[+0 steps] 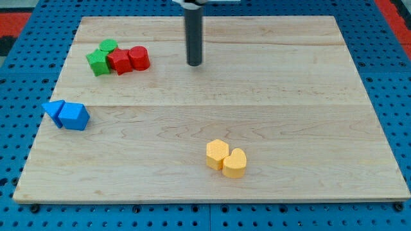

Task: Move the red star towards blue cube

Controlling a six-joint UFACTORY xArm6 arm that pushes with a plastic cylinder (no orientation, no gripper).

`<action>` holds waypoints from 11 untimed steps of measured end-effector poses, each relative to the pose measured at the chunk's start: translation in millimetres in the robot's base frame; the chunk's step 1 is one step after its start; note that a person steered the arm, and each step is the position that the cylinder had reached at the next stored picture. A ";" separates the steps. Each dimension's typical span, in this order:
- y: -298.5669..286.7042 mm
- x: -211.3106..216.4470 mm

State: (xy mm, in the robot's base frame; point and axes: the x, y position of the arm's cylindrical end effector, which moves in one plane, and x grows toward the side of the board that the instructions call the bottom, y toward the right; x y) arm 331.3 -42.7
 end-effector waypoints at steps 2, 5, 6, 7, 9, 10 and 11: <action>-66.1 -35.3; -104.3 14.5; -112.7 -1.9; -116.5 -10.5; -129.8 78.5; -130.2 73.4; -135.3 47.9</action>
